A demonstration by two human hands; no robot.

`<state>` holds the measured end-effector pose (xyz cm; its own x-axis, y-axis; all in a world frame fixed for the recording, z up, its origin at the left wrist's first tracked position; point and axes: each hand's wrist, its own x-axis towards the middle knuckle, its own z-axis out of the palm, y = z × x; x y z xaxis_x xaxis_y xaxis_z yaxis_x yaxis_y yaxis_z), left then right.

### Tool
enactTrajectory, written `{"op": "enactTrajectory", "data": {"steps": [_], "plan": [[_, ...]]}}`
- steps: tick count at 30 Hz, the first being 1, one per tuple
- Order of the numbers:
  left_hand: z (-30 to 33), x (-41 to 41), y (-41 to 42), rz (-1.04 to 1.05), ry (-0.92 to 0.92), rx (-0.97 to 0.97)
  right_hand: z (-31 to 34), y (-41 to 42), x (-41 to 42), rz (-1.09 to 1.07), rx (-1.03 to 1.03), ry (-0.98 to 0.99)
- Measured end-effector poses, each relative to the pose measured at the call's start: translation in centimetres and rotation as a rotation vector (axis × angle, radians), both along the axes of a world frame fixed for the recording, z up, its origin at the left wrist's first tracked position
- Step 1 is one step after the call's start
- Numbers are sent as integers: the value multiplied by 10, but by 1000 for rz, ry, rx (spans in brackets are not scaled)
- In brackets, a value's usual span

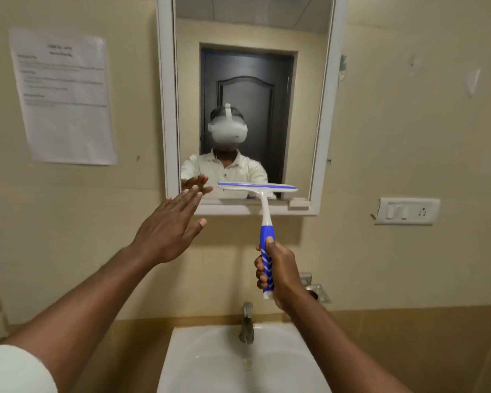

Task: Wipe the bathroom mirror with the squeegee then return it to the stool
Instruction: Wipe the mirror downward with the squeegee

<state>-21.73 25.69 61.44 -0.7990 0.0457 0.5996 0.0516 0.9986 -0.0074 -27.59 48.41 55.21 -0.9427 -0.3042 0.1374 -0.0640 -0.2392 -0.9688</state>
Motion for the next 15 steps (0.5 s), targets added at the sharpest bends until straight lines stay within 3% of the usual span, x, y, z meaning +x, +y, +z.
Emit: {"op": "enactTrajectory", "data": {"steps": [4, 9, 15], "plan": [[58, -7, 5, -37, 127, -11, 62, -1, -11, 9, -47, 130], [155, -12, 15, -20, 294, -69, 190, 3, -24, -7, -59, 348], [212, -8, 19, -4, 421, -151, 296, 20, -29, 14, -122, 383]]}}
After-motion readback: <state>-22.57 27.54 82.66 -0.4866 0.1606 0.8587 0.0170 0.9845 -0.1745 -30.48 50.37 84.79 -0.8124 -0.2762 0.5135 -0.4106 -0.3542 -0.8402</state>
